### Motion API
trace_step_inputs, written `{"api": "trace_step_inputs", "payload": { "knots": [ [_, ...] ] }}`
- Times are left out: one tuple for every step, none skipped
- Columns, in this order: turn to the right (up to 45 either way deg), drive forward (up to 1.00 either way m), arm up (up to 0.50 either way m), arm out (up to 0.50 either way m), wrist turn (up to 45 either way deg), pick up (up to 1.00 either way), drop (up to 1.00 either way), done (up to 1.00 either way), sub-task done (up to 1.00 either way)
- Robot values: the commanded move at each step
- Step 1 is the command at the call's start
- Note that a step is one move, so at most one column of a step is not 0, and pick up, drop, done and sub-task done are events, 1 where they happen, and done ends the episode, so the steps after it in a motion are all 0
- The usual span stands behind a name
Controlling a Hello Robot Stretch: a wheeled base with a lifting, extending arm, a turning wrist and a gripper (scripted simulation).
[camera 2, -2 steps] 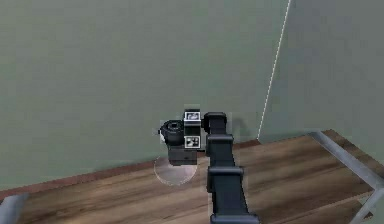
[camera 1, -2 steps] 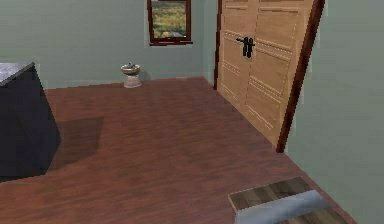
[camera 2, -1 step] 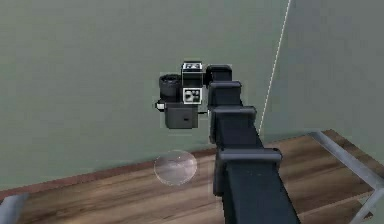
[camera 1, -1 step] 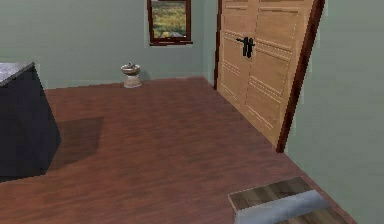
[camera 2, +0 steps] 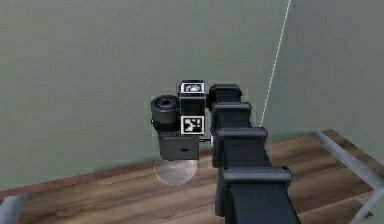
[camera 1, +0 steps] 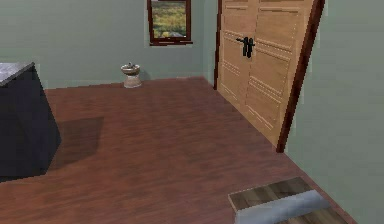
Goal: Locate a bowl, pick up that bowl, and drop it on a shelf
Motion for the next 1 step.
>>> {"api": "trace_step_inputs", "payload": {
  "knots": [
    [0.0,0.0,0.0,0.0,0.0,0.0,0.0,1.0,0.0]
  ]
}}
